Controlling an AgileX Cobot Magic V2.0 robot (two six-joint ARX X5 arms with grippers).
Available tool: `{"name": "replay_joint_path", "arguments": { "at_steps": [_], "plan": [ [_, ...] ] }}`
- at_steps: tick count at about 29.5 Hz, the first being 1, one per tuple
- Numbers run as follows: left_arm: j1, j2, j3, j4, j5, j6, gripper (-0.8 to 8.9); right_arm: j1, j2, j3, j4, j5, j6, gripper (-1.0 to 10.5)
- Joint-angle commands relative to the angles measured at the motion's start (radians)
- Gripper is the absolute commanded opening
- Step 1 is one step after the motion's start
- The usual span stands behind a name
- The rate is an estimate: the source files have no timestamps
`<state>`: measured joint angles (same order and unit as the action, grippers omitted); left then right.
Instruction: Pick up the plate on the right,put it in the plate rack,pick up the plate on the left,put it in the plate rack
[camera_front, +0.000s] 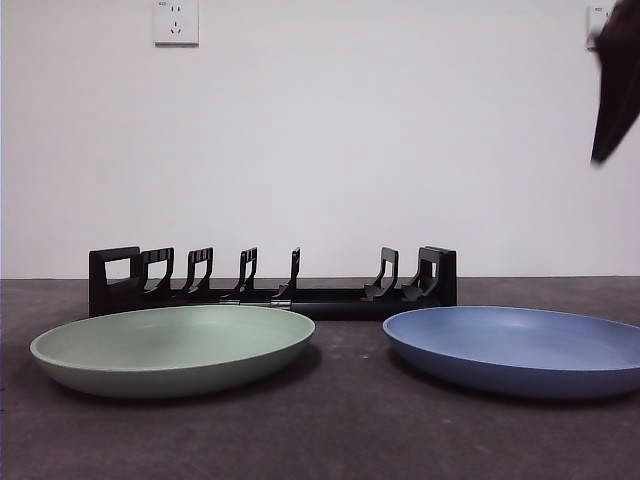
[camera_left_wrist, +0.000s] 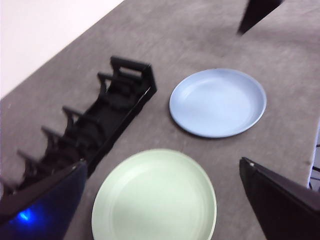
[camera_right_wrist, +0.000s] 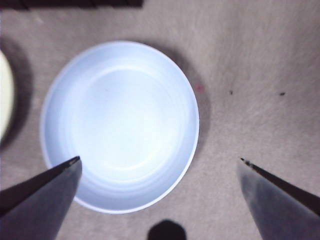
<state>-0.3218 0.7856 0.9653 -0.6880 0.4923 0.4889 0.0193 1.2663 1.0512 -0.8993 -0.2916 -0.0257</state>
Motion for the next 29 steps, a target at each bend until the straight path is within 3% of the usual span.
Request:
{"name": "replay_joint_path", "arguments": {
  "at_steps": [1, 9, 15, 21, 26, 29],
  "plan": [
    [-0.04, 0.014, 0.044, 0.011, 0.001, 0.029, 6.01, 0.001, 0.103, 0.001, 0.02, 0.013, 0.007, 5.9],
    [-0.123, 0.063, 0.134, -0.023, -0.09, 0.068, 6.01, 0.001, 0.302, 0.001, 0.06, 0.024, 0.007, 5.9],
    [-0.158, 0.095, 0.14, -0.033, -0.132, 0.074, 6.01, 0.001, 0.369, 0.001, 0.09, 0.023, 0.006, 4.4],
    [-0.174, 0.125, 0.14, -0.031, -0.135, 0.074, 6.01, 0.002, 0.412, 0.001, 0.094, 0.035, 0.007, 4.3],
    [-0.184, 0.134, 0.14, -0.031, -0.157, 0.082, 6.01, 0.002, 0.42, 0.001, 0.11, 0.033, 0.006, 2.2],
    [-0.184, 0.135, 0.14, -0.029, -0.158, 0.089, 6.01, 0.009, 0.42, 0.0, 0.117, 0.03, 0.006, 1.7]
  ]
}}
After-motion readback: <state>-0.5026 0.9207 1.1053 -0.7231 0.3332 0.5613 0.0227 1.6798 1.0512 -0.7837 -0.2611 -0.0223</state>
